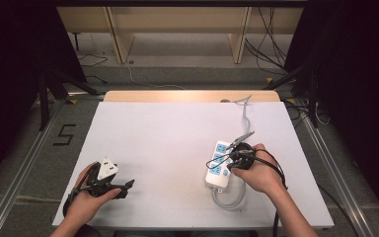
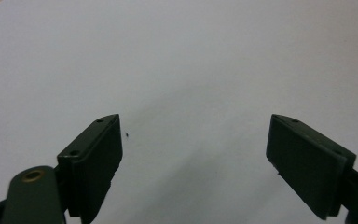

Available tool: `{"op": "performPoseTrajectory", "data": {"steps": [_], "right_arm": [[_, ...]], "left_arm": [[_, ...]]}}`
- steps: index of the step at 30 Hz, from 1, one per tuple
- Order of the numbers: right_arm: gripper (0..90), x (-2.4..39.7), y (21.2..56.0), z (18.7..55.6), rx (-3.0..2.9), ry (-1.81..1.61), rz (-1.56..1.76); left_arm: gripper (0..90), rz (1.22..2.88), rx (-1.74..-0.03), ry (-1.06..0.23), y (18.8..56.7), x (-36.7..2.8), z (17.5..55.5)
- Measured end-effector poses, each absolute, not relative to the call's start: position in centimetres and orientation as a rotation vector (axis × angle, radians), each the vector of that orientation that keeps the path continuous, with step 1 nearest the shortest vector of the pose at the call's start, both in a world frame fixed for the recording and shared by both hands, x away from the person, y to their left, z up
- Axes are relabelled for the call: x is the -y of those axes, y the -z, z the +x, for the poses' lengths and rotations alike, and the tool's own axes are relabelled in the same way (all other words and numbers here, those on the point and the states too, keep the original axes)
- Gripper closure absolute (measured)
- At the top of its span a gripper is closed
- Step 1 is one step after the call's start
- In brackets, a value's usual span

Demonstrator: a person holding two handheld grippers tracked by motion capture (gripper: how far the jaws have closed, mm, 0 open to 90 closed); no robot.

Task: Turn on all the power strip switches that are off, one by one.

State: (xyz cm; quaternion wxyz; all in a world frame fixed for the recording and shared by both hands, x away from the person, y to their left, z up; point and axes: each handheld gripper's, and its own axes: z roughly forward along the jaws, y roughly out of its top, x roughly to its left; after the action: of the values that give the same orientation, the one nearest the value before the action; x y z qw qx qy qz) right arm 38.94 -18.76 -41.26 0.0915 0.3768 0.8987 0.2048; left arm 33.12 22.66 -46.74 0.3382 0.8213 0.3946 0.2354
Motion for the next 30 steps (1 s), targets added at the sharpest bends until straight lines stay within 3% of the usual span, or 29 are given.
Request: {"op": "performPoseTrajectory", "data": {"steps": [30], "right_arm": [[90.0, 17.1, 42.5, 40.5, -2.748, -0.493, 1.115]], "left_arm": [[18.1, 2.153, -1.019, -0.611, 46.8, -22.6, 33.2]]}}
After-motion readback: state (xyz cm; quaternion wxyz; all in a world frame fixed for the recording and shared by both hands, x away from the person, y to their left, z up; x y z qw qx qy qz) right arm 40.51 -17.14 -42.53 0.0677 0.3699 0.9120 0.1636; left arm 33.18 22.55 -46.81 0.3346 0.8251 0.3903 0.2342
